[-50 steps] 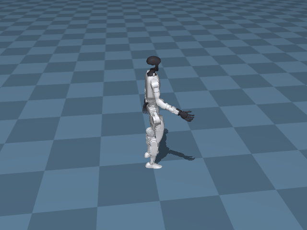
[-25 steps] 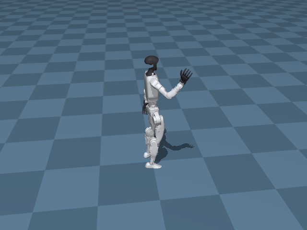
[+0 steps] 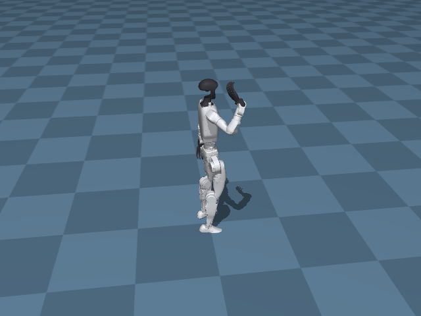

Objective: Upper body actions

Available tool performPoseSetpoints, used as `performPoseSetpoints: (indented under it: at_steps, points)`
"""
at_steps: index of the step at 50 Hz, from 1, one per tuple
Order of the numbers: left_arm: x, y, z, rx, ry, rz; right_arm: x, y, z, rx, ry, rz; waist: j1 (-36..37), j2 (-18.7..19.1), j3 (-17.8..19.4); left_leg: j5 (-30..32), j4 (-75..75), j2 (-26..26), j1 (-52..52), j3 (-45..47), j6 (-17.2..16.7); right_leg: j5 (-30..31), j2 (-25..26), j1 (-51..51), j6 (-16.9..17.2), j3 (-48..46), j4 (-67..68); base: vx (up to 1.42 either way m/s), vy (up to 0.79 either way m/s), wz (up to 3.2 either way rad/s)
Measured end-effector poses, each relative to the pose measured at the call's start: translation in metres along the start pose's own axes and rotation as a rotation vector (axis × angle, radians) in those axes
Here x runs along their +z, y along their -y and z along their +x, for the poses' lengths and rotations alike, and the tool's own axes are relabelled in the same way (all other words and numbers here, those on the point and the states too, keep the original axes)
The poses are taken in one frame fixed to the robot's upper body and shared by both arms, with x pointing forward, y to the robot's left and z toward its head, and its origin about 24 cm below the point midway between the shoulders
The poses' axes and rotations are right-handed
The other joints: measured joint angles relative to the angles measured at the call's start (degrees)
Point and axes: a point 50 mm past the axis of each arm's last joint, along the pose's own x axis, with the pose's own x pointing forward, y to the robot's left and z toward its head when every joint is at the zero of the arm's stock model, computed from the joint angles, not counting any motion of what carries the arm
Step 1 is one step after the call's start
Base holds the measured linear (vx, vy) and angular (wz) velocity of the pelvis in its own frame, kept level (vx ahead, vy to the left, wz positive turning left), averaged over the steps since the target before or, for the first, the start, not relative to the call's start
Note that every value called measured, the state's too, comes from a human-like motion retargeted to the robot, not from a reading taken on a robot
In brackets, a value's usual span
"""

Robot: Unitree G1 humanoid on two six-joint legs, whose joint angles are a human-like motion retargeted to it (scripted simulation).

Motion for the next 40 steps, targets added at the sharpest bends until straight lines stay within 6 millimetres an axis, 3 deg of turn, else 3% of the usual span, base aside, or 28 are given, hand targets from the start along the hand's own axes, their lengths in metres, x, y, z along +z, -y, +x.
performPoseSetpoints:
  at_steps: [10, 17, 23, 27, 30, 35, 40]
  points:
    - [-0.006, 0.001, 0.0, -0.002, -0.021, -0.004, -0.034, 0.002, -0.036, -0.054, -0.408, -0.035, 0.15, 0.02, -0.72, 0.0, 0.04, -0.05, -0.23, -0.17, 0.05, -0.09, 0.05, 0.02, 0.03, -0.09, -0.07, 0.0, 0.0, 0.0]
    - [-0.011, 0.001, 0.0, -0.003, -0.043, -0.005, -0.054, -0.001, -0.087, -0.165, -0.902, 0.053, 0.23, 0.05, -0.98, -0.03, 0.01, 0.02, -0.1, -0.07, 0.08, -0.13, 0.2, 0.16, 0.02, 0.02, -0.12, 0.0, 0.0, 0.0]
    - [-0.013, 0.002, 0.0, -0.004, -0.047, -0.004, -0.061, -0.001, -0.12, -0.24, -1.148, 0.089, 0.0, 0.04, -1.32, -0.02, 0.04, 0.09, -0.23, -0.17, 0.1, -0.2, 0.32, 0.18, 0.03, -0.08, -0.15, 0.0, 0.0, 0.0]
    - [-0.012, 0.002, 0.0, -0.005, -0.044, -0.004, -0.061, 0.001, -0.123, -0.239, -1.163, 0.082, -0.12, 0.07, -1.22, -0.04, 0.05, 0.17, -0.13, -0.03, 0.14, -0.2, 0.44, 0.25, 0.01, 0.05, -0.14, 0.0, 0.0, 0.0]
    - [-0.012, 0.002, 0.0, -0.006, -0.044, -0.001, -0.057, -0.001, -0.114, -0.229, -1.098, 0.096, -0.15, 0.17, -1.1, -0.08, 0.03, 0.24, 0.02, 0.19, 0.14, -0.15, 0.52, 0.26, -0.04, 0.29, -0.13, 0.0, 0.0, 0.0]
    - [-0.01, 0.002, 0.0, -0.005, -0.04, 0.004, -0.046, -0.005, -0.09, -0.191, -0.908, 0.133, -0.09, 0.32, -0.93, -0.15, -0.01, 0.3, 0.23, 0.52, 0.13, -0.06, 0.58, 0.17, -0.1, 0.69, -0.09, 0.0, 0.0, 0.0]
    - [-0.005, 0.0, 0.0, -0.002, -0.029, 0.01, -0.022, -0.013, -0.061, -0.114, -0.626, 0.263, -0.14, 0.44, -0.58, -0.16, -0.09, 0.37, 0.54, 0.66, 0.13, -0.04, 0.64, 0.36, -0.1, 0.78, -0.07, 0.0, 0.0, 0.0]
